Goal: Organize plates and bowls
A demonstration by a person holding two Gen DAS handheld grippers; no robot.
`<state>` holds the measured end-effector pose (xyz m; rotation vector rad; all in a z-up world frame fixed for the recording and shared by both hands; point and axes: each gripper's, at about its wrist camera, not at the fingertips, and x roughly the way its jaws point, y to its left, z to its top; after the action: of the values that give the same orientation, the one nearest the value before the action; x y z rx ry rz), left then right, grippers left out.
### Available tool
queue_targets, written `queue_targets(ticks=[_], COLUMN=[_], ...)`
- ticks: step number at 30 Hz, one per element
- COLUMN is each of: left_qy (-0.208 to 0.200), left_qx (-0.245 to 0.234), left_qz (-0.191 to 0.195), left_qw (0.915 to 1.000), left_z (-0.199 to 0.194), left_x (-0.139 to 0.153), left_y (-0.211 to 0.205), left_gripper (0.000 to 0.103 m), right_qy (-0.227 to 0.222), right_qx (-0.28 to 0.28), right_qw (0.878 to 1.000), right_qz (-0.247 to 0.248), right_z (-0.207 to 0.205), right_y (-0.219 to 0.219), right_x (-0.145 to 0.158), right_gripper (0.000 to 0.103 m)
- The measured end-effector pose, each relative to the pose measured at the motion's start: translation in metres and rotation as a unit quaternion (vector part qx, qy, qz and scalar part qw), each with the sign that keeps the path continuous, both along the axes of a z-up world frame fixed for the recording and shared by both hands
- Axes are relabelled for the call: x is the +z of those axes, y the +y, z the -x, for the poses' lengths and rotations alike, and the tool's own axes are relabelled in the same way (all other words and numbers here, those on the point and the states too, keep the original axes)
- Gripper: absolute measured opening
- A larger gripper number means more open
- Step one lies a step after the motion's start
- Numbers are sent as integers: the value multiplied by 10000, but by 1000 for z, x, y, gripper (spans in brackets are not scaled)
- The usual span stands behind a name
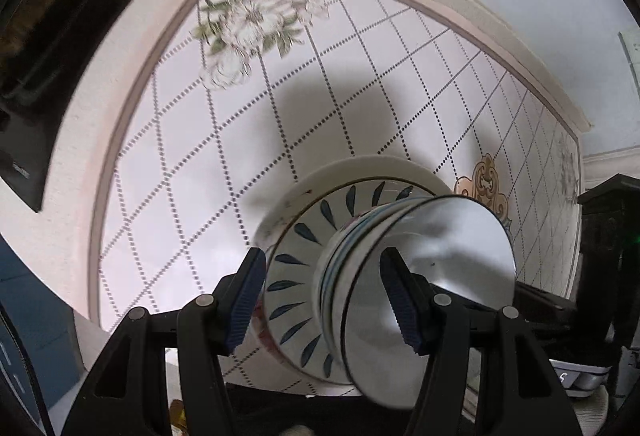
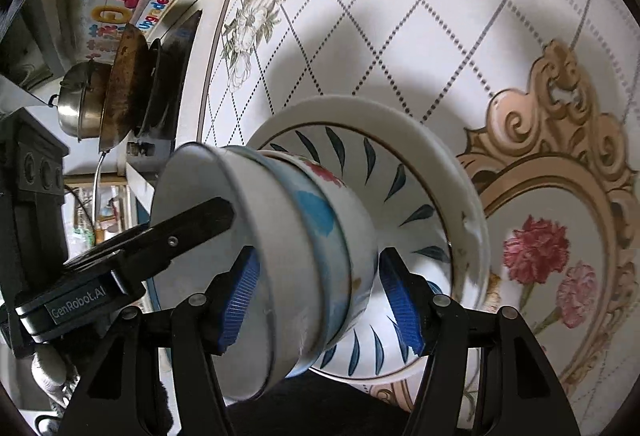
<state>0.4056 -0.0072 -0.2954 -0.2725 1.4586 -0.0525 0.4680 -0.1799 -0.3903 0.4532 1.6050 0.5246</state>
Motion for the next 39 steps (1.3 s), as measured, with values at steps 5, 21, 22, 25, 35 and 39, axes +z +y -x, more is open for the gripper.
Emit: queue_targets(ticks=[5,21,22,25,35,39], left_qy=[-355,-1439,-1518,-1810,-2787,-3006], left_qx=[-215,-624,-600,-507,-313,-301], left_qz=[-343,-525,-536,-641,-1133,-1205], left_qw=[9985,9862,9851,9801,9532,9456], left_z=[11,68,73,95,202,240], left_x=[21,90,95,113,174,189], left_y=[4,16,16,16,9,7], left_gripper=[88,97,97,97,97,97], right_qy=[-448,-1840,-1890,-2131,-3301,-3620], right_qx=[-75,-995,-1017,-1075,-1096,-1118], right_qw=[9979,9641,9627,9564,9169,9021], right_qz=[466,1634,1647,1683,1956,2064], right_z=[14,91,96,115,218,267], right_y=[-3,-5,-6,-8,-3,1], right_x=[33,143,148,165,243,267], right_gripper=[85,99,99,99,101,102])
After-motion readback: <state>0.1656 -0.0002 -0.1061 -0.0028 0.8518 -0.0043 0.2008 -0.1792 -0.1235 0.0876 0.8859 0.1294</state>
